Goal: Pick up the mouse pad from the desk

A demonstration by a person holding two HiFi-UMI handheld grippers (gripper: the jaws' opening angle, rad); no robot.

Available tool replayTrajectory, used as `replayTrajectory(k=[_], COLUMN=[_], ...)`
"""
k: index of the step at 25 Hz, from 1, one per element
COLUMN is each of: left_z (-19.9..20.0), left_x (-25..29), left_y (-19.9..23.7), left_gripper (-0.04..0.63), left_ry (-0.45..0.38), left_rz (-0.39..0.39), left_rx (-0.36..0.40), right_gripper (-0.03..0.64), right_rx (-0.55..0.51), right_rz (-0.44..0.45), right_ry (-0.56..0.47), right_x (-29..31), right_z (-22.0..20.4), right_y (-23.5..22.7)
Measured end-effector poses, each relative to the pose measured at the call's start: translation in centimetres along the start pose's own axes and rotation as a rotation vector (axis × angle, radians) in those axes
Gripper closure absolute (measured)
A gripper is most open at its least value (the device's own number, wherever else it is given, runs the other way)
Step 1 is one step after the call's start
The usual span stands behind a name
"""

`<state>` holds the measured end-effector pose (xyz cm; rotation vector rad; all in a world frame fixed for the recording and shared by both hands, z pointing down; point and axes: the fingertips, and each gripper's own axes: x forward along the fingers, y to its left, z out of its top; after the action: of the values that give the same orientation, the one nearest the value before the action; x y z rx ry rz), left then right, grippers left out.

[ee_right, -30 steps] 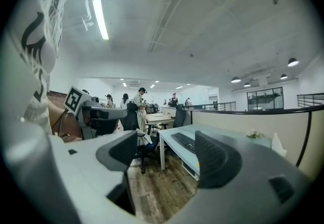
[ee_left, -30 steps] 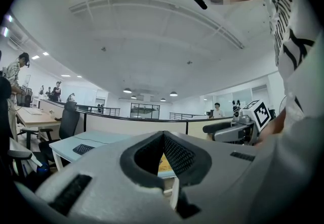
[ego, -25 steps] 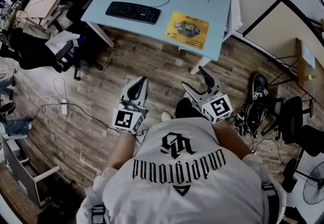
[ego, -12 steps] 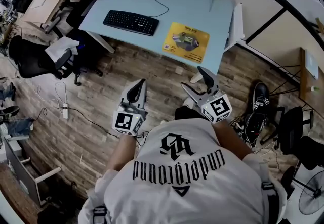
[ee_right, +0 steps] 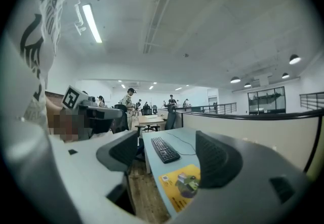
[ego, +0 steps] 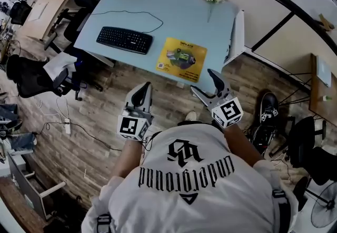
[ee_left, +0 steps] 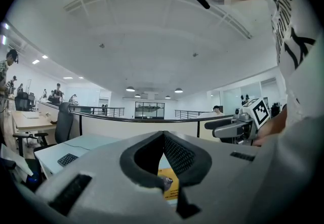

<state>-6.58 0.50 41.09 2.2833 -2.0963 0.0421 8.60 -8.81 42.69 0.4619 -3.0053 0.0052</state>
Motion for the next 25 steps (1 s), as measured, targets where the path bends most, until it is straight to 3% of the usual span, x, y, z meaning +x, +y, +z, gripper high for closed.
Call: replayTrajectory(k=[10, 20, 25], left_z=[-0.1, 0.0, 0.4], left_x=[8.7, 15.5, 18.3], left_y=[-3.3, -4.7, -3.4], left_gripper=[0.588, 0.588, 0.588], left_ry=[0.012, 0.006, 0.007], left_rz=[-0.091, -0.255, -0.361], left_rx=[0.005, 0.007, 0.010], right_gripper=[0.270, 0.270, 0.268], right_rx=[0.000, 0.021, 0.025], right_rz=[-0.108, -0.234, -0.282], right_ry=[-0.028, -0.013, 0.004], right_x=[-2.9, -3.2, -0.9], right_z=[0.3, -0.1, 0.2], right_y=[-8.2, -11.5, -12.1])
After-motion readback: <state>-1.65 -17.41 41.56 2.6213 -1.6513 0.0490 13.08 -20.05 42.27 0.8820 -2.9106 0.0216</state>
